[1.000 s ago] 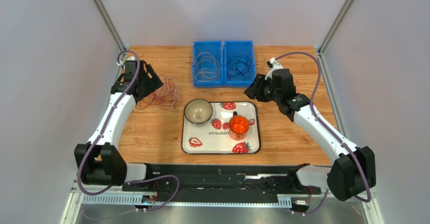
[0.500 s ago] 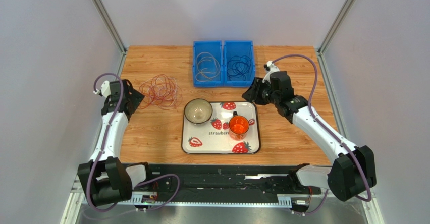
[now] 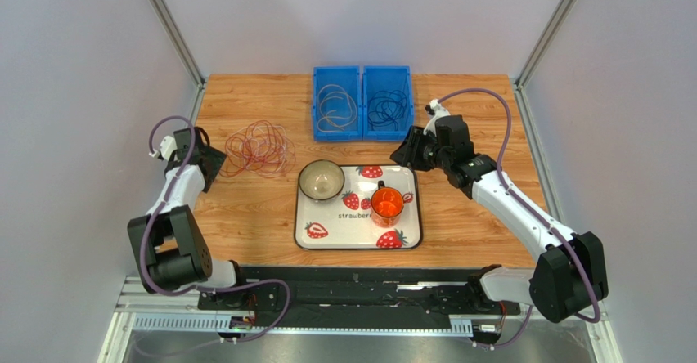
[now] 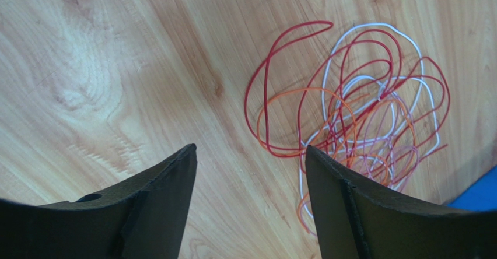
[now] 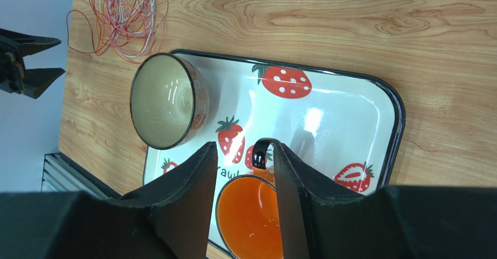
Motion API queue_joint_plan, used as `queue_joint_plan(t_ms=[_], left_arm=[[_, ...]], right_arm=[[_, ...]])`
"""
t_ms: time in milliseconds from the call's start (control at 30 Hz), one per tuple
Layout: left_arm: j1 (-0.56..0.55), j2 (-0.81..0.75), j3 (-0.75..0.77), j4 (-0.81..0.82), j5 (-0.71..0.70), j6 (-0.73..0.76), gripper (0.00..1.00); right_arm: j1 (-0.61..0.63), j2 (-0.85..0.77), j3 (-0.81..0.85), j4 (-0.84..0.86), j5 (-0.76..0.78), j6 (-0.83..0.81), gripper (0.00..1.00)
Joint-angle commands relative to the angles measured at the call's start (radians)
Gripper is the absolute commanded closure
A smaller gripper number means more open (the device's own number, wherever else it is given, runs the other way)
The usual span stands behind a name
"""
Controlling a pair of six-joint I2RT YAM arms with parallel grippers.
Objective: Untangle the cables
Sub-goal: Untie the cable.
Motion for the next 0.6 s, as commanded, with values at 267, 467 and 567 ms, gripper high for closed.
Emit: queue_joint_plan(t_ms=[267,467,567], left_arm=[[0.024,0.209,0.111,0.146,0.042,-0.003,0.37],[0.022,0.244,0.134,0.141,0.045,-0.002,0.44],[0.024,0.264,0.148,0.132,0.041,-0.002,0.55]], right_arm=[[0.004,0.026,0.006,0.049,-0.024,0.008,0.56],[0.004,0.039,0.007,0.052,-0.026,0.009,0.56],[0.004,0.052,0.007,0.057,-0.034,0.012,0.56]])
